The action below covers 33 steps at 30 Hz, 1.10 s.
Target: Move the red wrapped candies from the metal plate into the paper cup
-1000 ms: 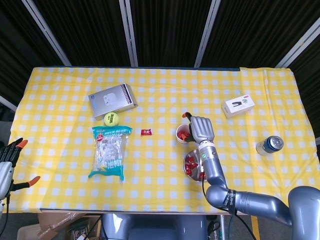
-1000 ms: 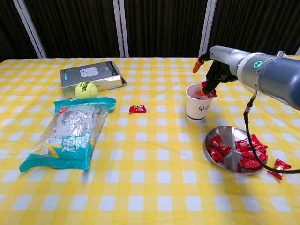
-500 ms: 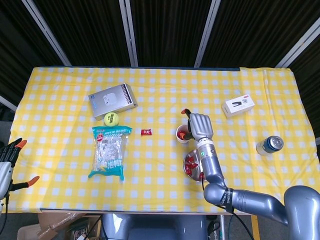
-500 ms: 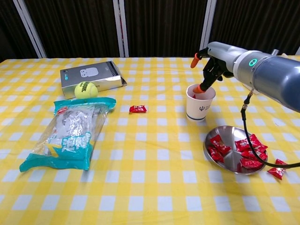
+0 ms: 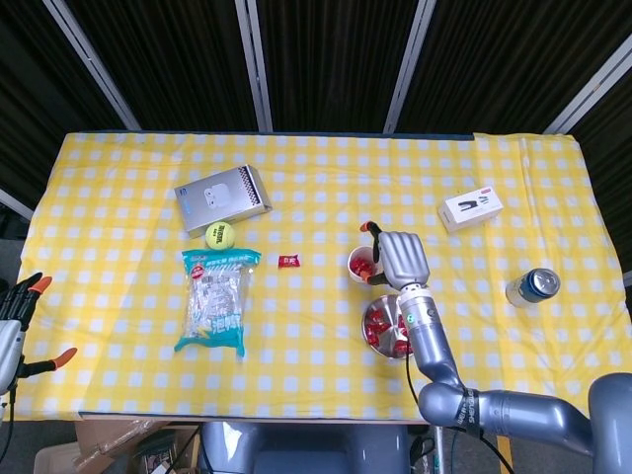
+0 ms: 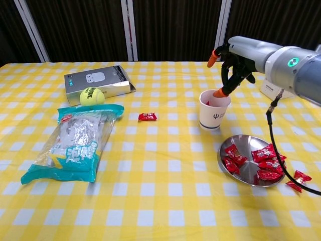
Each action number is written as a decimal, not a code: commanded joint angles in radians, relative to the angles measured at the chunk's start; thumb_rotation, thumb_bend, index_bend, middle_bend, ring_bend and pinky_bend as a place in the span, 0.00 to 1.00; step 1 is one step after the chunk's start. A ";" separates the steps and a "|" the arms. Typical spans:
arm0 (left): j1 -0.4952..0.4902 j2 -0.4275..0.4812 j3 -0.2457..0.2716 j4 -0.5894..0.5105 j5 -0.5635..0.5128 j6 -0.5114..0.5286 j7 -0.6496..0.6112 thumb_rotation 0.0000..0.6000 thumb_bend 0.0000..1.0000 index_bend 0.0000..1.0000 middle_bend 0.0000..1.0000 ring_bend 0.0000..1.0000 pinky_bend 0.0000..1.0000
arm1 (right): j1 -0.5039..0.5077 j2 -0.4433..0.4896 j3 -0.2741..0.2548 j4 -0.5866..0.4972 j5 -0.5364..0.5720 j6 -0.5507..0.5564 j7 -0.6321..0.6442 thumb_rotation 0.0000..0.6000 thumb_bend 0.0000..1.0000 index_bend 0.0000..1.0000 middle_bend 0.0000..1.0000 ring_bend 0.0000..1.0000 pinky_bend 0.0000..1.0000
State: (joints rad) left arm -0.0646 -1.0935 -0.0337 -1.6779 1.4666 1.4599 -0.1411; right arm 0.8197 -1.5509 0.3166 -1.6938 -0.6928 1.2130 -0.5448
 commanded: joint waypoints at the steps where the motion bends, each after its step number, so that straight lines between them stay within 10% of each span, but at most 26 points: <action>1: 0.001 -0.001 0.000 0.000 0.003 0.003 0.003 1.00 0.04 0.00 0.00 0.00 0.00 | -0.060 0.072 -0.047 -0.092 -0.068 0.059 0.002 1.00 0.25 0.28 0.59 0.62 0.74; 6: 0.005 -0.004 0.002 0.006 0.008 0.013 0.012 1.00 0.04 0.00 0.00 0.00 0.00 | -0.150 0.162 -0.125 -0.190 -0.167 0.119 0.037 1.00 0.25 0.28 0.56 0.59 0.71; 15: 0.007 -0.014 0.000 0.008 0.011 0.024 0.051 1.00 0.04 0.00 0.00 0.00 0.00 | -0.334 0.318 -0.320 -0.231 -0.436 0.236 0.144 1.00 0.25 0.03 0.12 0.04 0.12; 26: -0.063 0.017 -0.070 -0.121 -0.046 -0.024 0.254 1.00 0.04 0.00 0.00 0.00 0.00 | -0.494 0.381 -0.405 -0.083 -0.640 0.351 0.343 1.00 0.25 0.00 0.06 0.00 0.08; 30: -0.153 0.032 -0.152 -0.191 -0.108 -0.079 0.408 1.00 0.05 0.00 0.16 0.17 0.24 | -0.498 0.395 -0.389 -0.079 -0.653 0.328 0.399 1.00 0.25 0.00 0.06 0.00 0.08; 33: -0.248 0.016 -0.230 -0.213 -0.181 -0.129 0.555 1.00 0.08 0.03 0.49 0.52 0.54 | -0.502 0.399 -0.380 -0.072 -0.680 0.322 0.414 1.00 0.25 0.00 0.06 0.00 0.08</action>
State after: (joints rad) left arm -0.2120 -1.0752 -0.1770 -1.8446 1.3646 1.3919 0.2773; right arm 0.3228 -1.1564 -0.0697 -1.7718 -1.3599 1.5408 -0.1394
